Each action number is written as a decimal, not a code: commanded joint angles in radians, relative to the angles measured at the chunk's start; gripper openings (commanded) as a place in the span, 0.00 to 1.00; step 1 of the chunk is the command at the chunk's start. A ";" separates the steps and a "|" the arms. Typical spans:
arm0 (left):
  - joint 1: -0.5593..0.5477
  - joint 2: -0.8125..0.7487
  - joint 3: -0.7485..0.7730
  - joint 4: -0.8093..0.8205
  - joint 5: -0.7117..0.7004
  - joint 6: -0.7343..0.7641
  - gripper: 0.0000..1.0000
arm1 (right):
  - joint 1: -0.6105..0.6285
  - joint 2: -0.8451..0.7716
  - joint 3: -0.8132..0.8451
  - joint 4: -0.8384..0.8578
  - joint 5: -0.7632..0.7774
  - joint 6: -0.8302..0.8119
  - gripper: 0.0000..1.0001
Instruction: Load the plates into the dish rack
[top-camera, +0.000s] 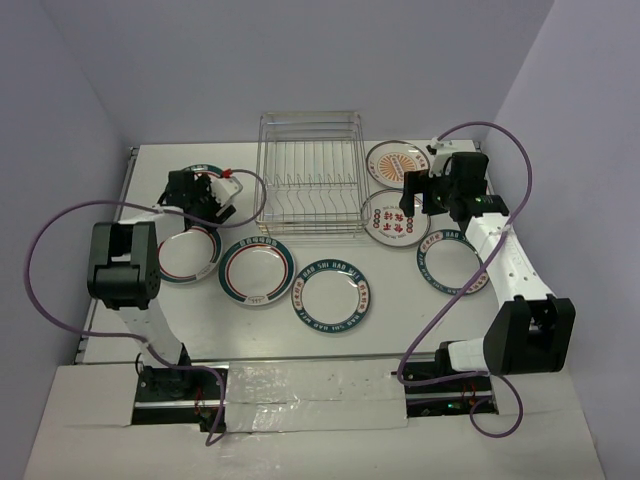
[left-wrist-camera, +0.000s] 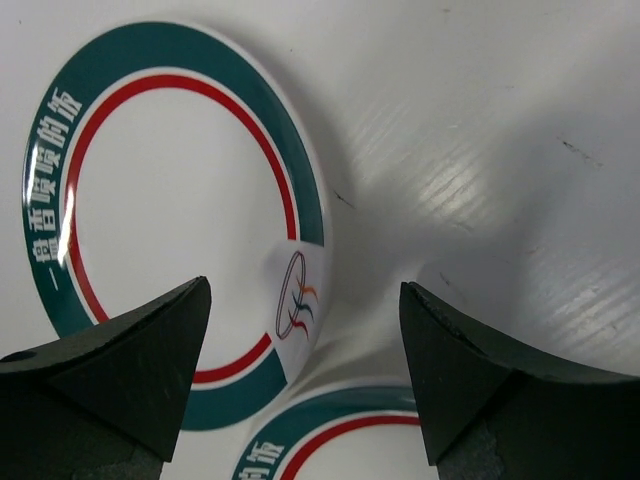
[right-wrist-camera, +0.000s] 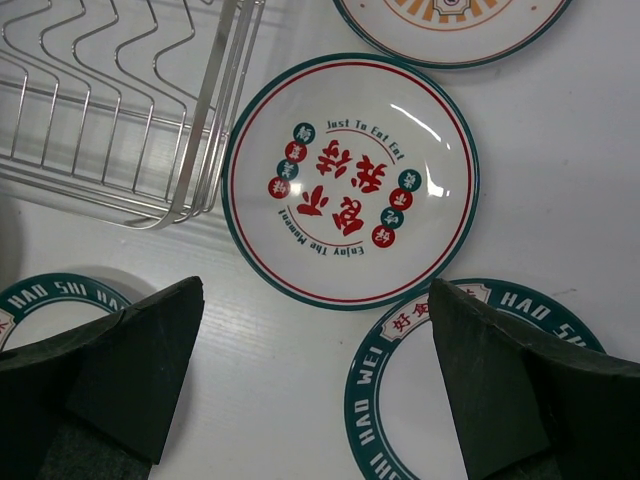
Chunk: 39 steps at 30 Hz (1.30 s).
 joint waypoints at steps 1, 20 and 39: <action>-0.009 0.026 -0.001 0.118 0.031 0.058 0.84 | -0.005 0.014 0.062 -0.002 0.017 -0.010 1.00; -0.005 0.148 -0.018 0.199 -0.122 0.243 0.27 | -0.032 0.048 0.093 -0.016 0.021 -0.010 1.00; 0.140 -0.207 0.399 -0.275 0.256 -0.381 0.00 | -0.032 0.034 0.107 -0.026 -0.038 -0.016 1.00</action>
